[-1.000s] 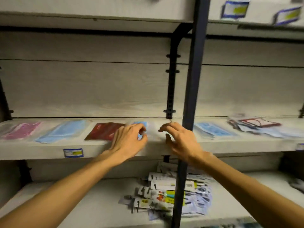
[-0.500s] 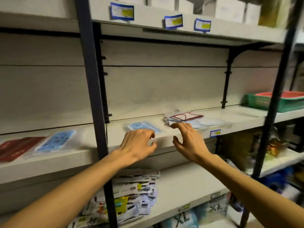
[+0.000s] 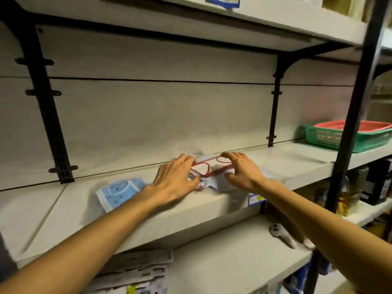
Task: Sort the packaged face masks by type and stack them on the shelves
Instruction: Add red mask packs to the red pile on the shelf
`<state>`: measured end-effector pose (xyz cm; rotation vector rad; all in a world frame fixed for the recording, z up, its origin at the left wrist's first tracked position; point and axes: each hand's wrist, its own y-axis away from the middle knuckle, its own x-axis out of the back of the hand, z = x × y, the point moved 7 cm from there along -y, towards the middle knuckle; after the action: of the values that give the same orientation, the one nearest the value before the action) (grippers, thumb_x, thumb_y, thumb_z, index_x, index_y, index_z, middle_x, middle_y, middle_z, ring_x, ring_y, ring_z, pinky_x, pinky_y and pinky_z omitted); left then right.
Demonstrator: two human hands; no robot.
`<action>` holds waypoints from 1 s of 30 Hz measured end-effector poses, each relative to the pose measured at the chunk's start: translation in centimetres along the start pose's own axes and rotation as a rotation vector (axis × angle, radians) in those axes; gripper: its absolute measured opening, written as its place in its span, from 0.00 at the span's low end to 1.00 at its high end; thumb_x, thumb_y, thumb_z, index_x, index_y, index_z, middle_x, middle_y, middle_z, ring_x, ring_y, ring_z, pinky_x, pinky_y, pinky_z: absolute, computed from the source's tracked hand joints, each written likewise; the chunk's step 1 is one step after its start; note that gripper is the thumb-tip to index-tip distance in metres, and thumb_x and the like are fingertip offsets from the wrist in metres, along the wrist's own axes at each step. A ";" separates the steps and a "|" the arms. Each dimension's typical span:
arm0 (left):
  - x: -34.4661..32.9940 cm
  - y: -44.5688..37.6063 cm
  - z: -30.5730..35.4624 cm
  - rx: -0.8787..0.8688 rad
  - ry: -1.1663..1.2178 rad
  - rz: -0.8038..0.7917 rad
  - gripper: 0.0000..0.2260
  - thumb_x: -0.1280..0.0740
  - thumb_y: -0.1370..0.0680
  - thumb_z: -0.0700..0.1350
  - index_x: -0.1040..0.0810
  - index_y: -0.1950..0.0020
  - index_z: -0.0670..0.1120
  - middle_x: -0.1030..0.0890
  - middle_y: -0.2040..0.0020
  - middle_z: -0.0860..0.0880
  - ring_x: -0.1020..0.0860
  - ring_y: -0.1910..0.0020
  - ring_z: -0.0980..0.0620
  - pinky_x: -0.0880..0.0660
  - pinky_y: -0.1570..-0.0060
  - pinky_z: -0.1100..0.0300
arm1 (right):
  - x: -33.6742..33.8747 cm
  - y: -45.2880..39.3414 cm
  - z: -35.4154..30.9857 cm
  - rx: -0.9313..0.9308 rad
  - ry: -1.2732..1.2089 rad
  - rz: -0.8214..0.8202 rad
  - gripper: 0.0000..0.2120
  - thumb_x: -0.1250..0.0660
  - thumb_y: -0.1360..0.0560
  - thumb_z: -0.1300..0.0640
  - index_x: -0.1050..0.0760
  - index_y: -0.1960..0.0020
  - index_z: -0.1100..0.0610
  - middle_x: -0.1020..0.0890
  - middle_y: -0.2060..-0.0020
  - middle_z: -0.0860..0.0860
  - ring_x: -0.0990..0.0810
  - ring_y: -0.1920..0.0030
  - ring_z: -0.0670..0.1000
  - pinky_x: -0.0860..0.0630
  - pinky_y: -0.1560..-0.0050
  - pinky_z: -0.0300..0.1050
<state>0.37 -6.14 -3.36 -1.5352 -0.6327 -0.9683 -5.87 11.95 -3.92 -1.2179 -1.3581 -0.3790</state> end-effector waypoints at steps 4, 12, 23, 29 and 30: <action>-1.7 -3.6 -1.8 0.041 -0.013 0.004 0.20 0.41 0.19 0.60 0.32 0.30 0.53 0.26 0.31 0.52 0.20 0.43 0.45 0.26 0.49 0.53 | -1.4 -3.9 2.1 0.020 -0.008 -0.171 0.27 0.32 0.27 0.55 0.27 0.28 0.51 0.24 0.30 0.53 0.27 0.32 0.57 0.27 0.33 0.54; -3.1 -8.7 -4.6 0.210 0.134 0.132 0.14 0.46 0.16 0.59 0.25 0.41 0.55 0.19 0.40 0.55 0.19 0.51 0.49 0.29 0.54 0.56 | -1.7 -7.7 7.0 0.083 -0.120 -0.146 0.11 0.36 0.26 0.50 0.16 0.50 0.50 0.14 0.57 0.49 0.18 0.56 0.55 0.21 0.54 0.52; -6.7 -10.7 -4.4 0.277 0.133 -0.069 0.33 0.51 0.26 0.77 0.25 0.36 0.56 0.23 0.36 0.58 0.22 0.42 0.55 0.26 0.43 0.54 | -2.4 -14.2 12.1 -0.015 -0.676 0.111 0.14 0.37 0.21 0.60 0.25 0.65 0.59 0.27 0.76 0.42 0.31 0.73 0.45 0.32 0.71 0.39; -7.4 -11.1 0.2 -0.027 -0.191 -0.105 0.36 0.47 0.31 0.82 0.21 0.43 0.56 0.20 0.46 0.59 0.24 0.50 0.55 0.29 0.49 0.56 | -3.5 -15.2 12.5 -0.044 -0.945 0.222 0.11 0.38 0.19 0.60 0.19 0.57 0.57 0.19 0.66 0.47 0.23 0.65 0.48 0.26 0.62 0.44; -7.6 -11.1 0.7 -0.046 -0.204 -0.126 0.34 0.46 0.31 0.81 0.21 0.43 0.56 0.20 0.48 0.59 0.24 0.52 0.55 0.28 0.53 0.56 | -3.5 -15.4 12.5 -0.043 -0.972 0.237 0.11 0.37 0.20 0.60 0.19 0.57 0.56 0.19 0.67 0.45 0.23 0.66 0.46 0.26 0.63 0.43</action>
<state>-12.59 -2.37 -4.00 -1.6640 -0.8653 -0.9327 -25.81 14.64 -3.26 -1.6676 -1.9737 0.4254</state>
